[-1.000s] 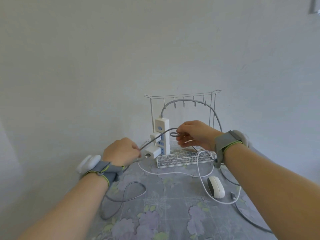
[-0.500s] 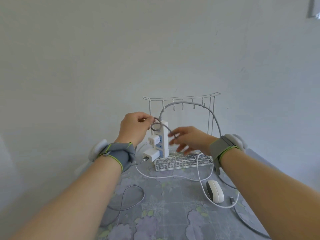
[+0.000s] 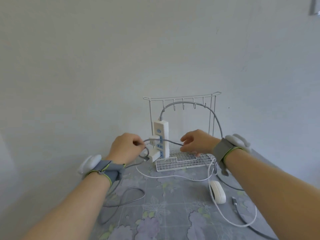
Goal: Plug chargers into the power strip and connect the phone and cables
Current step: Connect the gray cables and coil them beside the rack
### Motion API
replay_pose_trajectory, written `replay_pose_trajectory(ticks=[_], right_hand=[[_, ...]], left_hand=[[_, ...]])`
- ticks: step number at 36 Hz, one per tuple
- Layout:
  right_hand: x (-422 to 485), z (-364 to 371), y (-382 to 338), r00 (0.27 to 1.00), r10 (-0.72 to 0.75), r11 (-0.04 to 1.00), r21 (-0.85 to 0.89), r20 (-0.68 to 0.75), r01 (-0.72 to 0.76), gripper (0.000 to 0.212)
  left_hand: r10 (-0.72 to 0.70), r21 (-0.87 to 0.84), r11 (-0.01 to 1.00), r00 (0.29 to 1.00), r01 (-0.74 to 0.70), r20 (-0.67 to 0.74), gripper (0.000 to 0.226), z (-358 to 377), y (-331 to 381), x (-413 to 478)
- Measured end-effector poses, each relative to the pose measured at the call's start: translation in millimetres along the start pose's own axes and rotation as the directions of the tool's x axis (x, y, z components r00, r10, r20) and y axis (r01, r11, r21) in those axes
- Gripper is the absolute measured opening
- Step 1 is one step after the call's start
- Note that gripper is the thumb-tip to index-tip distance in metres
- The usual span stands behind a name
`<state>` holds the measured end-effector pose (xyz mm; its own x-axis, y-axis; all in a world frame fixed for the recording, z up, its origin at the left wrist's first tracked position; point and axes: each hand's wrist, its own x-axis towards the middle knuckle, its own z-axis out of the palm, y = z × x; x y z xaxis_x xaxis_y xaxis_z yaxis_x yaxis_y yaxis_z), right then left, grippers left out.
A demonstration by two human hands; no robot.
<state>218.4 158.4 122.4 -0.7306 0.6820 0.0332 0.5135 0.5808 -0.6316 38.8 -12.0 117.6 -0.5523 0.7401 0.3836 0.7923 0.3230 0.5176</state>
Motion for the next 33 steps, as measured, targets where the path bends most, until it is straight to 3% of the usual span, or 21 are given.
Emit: replay_pose_trajectory(ticks=[2,5,7,9,10,12,14,16,19,21,25,29,33], right_hand=[[3,17,-2,0.999,-0.029,0.994,-0.109,0.021,0.031,0.058],[8,32,1,0.995,-0.007,0.976,-0.217,-0.095,-0.014,0.034],[13,29,4,0.981,0.027,0.99,-0.134,-0.192,-0.054,0.021],[15,18,2,0.969,-0.002,0.996,-0.092,-0.248,-0.021,0.02],[14,12,-1,0.964,-0.05,0.994,-0.111,-0.261,0.022,0.02],[12,3,-12,0.953,-0.151,0.979,-0.173,-0.264,0.107,0.019],[8,0,-27,0.945,-0.233,0.96,-0.21,-0.228,0.186,0.018],[5,-1,-42,0.936,-0.298,0.943,-0.211,-0.185,0.258,0.017],[5,-6,-53,0.93,-0.326,0.937,-0.188,-0.172,0.294,0.014],[6,-13,-47,0.946,-0.29,0.941,-0.222,-0.147,0.254,0.012],[5,-28,-14,0.986,-0.148,0.965,-0.228,-0.082,0.125,0.012],[2,-43,29,0.994,0.031,0.975,-0.214,-0.108,-0.054,0.012],[0,-46,44,0.989,0.065,0.991,-0.11,-0.136,-0.08,0.012]], left_hand=[[0.022,-0.24,0.971,1.0,-0.018,0.015,0.01,-4,5,1],[-0.015,-0.467,0.884,0.999,0.031,0.039,0.02,-16,7,-1],[-0.069,-0.318,0.944,0.994,0.091,0.079,0.02,-21,1,0],[-0.13,0.087,0.989,0.98,0.118,0.151,0.011,-22,-2,-2],[-0.137,0.256,0.961,0.983,0.101,0.126,0.01,-21,-1,-5],[-0.017,0.388,0.921,1.0,0.025,-0.024,0.011,-17,8,-7],[0.179,0.394,0.91,0.979,-0.128,-0.094,0.029,-10,23,-5],[0.269,0.33,0.91,0.963,-0.251,-0.01,0.046,0,40,1],[0.212,0.09,0.972,0.976,-0.216,0.054,0.028,7,58,8],[0.237,0.026,0.971,0.971,-0.238,0.029,0.012,5,58,12],[0.155,-0.049,0.986,0.987,-0.157,-0.045,0.017,-6,36,18],[-0.006,0.133,0.991,0.997,0.016,-0.076,0.026,-23,0,23],[-0.132,0.437,0.895,0.988,0.084,0.08,0.019,-27,-13,20]])
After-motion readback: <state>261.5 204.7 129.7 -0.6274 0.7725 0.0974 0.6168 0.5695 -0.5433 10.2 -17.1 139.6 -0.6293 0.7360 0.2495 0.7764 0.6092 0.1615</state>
